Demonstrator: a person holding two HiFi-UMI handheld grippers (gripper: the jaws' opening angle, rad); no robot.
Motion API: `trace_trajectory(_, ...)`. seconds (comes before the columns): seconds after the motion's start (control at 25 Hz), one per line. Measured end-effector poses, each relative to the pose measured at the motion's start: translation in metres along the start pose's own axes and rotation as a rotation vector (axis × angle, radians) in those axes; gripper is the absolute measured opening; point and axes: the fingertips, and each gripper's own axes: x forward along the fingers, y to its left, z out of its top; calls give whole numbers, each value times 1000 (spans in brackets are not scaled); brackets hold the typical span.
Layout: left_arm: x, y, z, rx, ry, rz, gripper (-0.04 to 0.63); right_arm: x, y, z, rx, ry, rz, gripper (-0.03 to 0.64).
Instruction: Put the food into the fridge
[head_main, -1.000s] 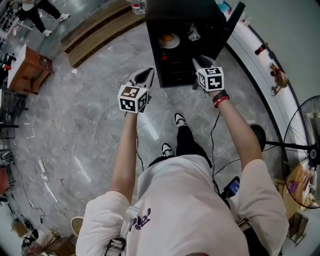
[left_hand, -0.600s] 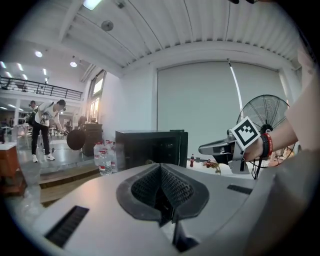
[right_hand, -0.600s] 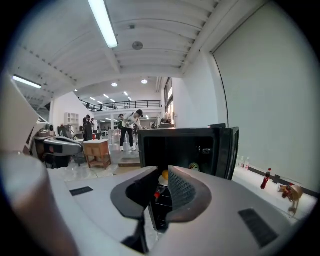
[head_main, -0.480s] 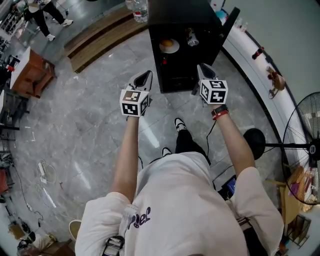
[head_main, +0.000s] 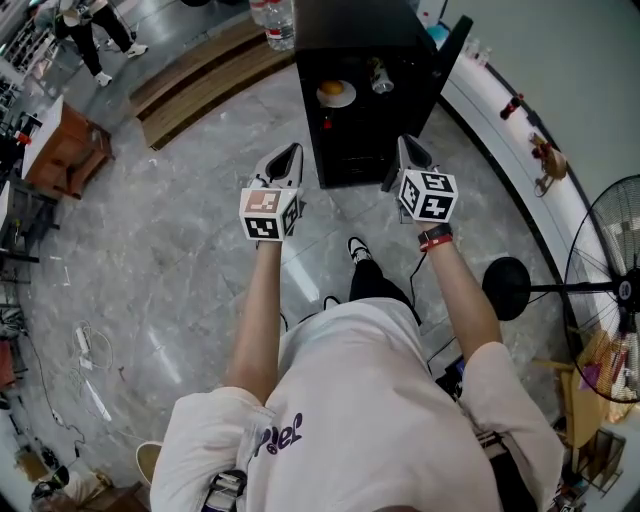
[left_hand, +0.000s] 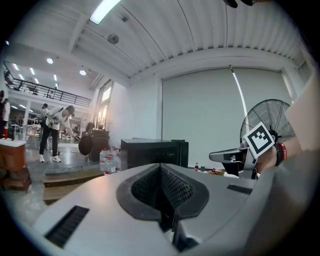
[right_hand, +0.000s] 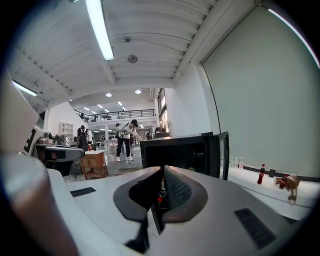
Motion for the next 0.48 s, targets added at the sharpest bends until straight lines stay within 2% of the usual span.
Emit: trace_trajectory(0.48, -14, -10, 4, 4, -37, 61, 18, -27, 0, 0, -2, -39, -22, 3)
